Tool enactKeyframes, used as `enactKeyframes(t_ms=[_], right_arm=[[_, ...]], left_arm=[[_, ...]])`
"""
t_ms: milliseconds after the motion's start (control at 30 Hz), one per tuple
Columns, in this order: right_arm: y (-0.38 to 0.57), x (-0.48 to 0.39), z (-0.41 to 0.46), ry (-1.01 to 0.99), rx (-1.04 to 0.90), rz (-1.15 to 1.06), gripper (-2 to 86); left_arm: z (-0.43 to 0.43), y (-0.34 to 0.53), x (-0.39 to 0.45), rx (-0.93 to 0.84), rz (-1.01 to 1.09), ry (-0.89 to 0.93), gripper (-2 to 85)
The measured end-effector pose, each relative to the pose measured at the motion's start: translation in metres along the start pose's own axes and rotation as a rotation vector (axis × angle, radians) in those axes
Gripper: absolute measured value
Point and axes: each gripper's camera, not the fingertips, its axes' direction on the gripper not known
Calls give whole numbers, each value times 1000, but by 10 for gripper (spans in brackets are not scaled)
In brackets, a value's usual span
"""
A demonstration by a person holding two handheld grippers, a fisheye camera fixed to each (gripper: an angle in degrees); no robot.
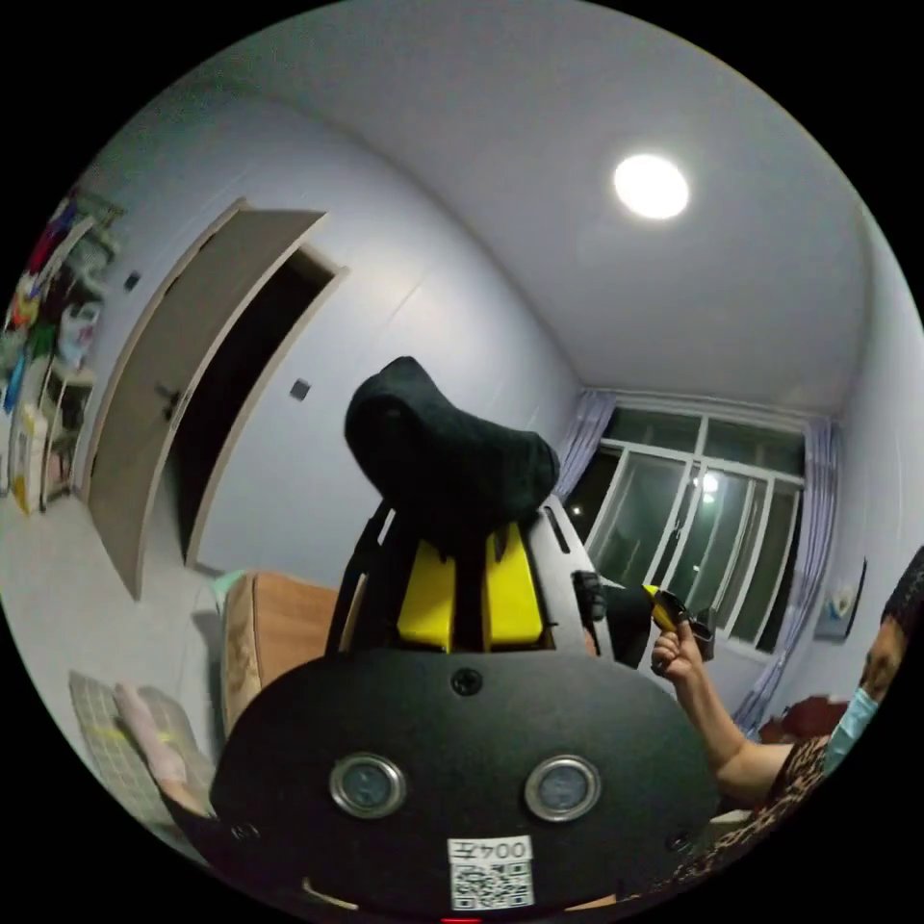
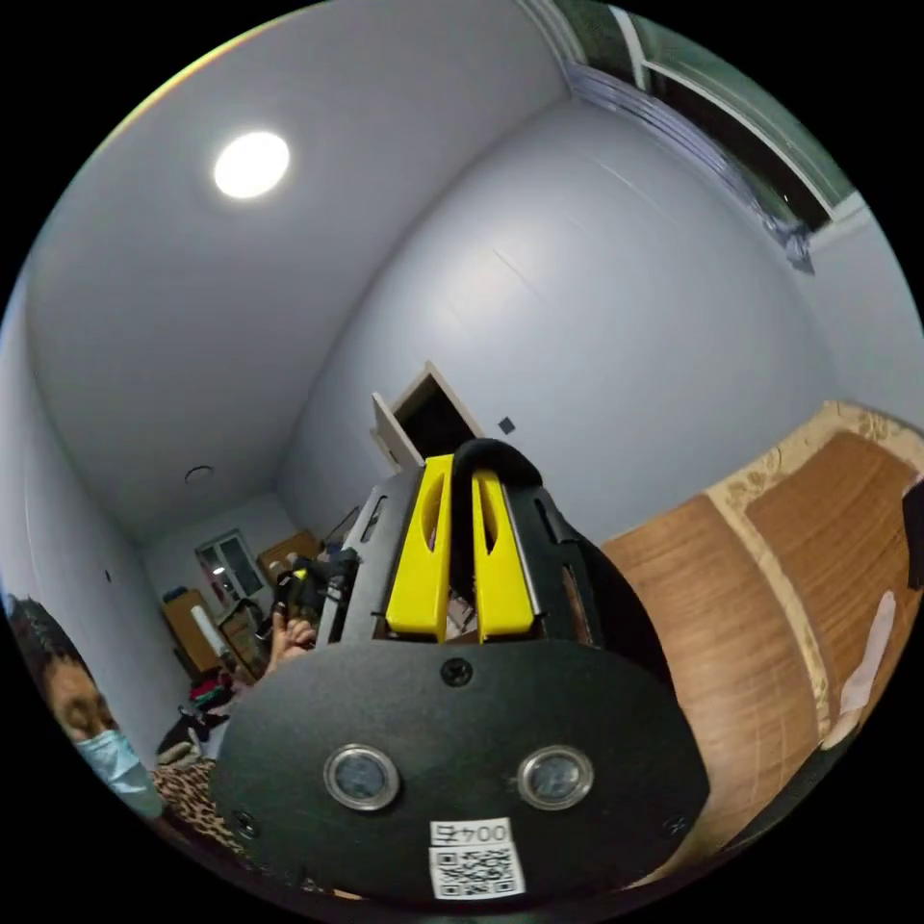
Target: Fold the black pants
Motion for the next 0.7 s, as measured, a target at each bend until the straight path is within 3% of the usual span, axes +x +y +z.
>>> enactKeyframes(t_ms=[133, 233, 400, 567, 700], right_arm=[[-5, 1, -13, -24, 112, -43, 45], [22, 37, -23, -40, 66, 53, 47], [179, 145, -36, 49, -180, 385, 59], [381, 233, -84, 162, -339, 792, 79], [443, 216, -105, 195, -364, 714, 68]], left_arm=[[7, -13, 62, 36, 235, 118, 16], [8, 28, 89, -66, 350, 169, 17], [20, 212, 97, -494, 475, 123, 26], [18, 411, 55, -962, 325, 37, 76], [3, 485, 28, -1062, 157, 16, 91]])
